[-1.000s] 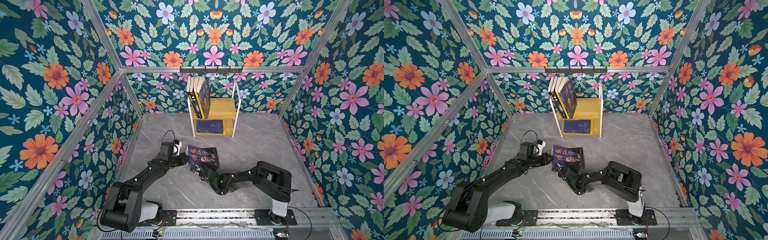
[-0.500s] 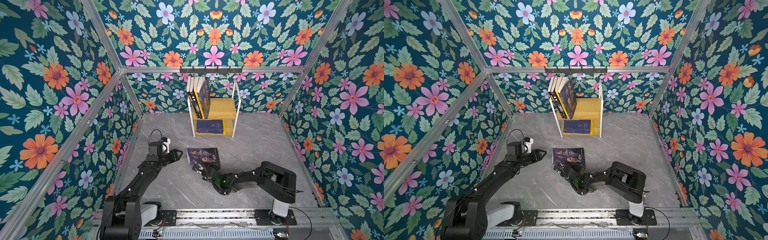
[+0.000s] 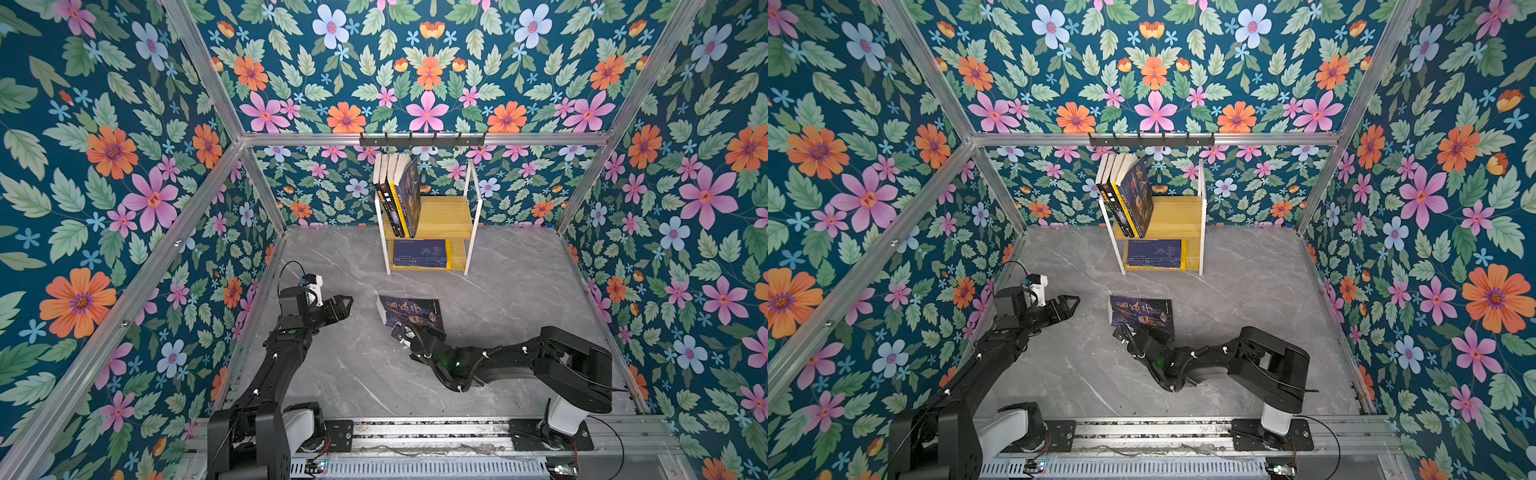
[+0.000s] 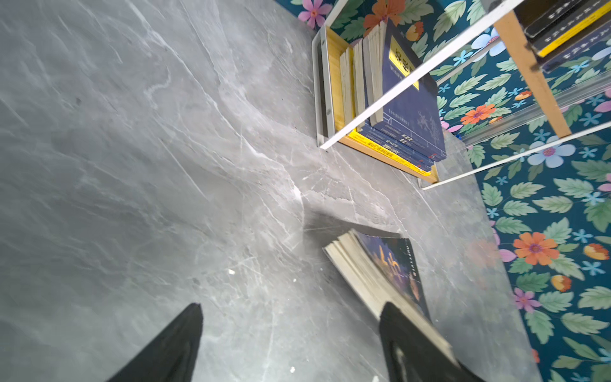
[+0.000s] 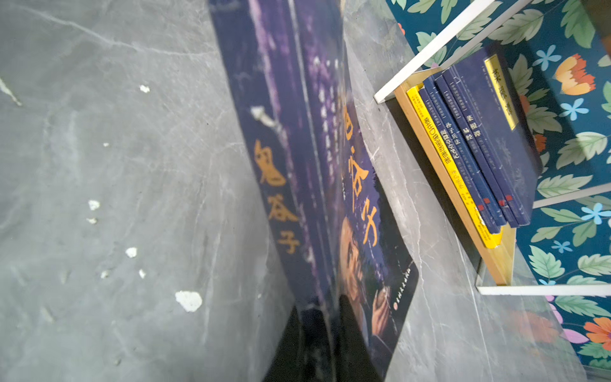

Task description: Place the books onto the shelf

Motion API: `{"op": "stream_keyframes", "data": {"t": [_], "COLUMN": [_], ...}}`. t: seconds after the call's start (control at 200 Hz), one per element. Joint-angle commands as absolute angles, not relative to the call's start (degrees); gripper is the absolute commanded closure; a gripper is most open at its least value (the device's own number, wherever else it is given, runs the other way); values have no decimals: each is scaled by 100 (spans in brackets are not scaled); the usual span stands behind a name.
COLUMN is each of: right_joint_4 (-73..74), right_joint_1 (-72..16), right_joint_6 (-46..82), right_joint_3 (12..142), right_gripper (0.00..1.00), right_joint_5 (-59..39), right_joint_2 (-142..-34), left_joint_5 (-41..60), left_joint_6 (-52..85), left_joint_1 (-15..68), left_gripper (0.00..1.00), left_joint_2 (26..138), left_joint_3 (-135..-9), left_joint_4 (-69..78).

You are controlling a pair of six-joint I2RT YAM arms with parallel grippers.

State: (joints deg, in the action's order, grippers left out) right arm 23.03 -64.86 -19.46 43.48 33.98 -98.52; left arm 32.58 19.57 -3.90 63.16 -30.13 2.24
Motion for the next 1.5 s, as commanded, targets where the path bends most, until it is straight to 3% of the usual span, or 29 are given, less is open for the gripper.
{"op": "stream_keyframes", "data": {"t": [0.0, 0.16, 0.955, 1.495], "right_joint_4": [2415, 2595, 2978, 2831], "right_joint_1": [-6495, -6486, -5822, -5344], "right_joint_6": [-1712, -1645, -476, 254], "right_joint_3": [4295, 4128, 3231, 3286], "right_gripper": [100, 100, 100, 100], "right_joint_5": [3349, 3450, 2929, 2765], "right_joint_2": [-9633, -9151, -6887, -5849], "left_joint_5": [3374, 3316, 3271, 3215], "left_joint_6": [1548, 1283, 1099, 1180], "left_joint_1": [-512, -653, -815, -825], "left_gripper": [9, 0, 0, 0], "left_joint_2": [6267, 6191, 6131, 6094], "left_joint_3": [-3032, -3094, -3098, -3110], "left_joint_4": [519, 426, 458, 440]}}
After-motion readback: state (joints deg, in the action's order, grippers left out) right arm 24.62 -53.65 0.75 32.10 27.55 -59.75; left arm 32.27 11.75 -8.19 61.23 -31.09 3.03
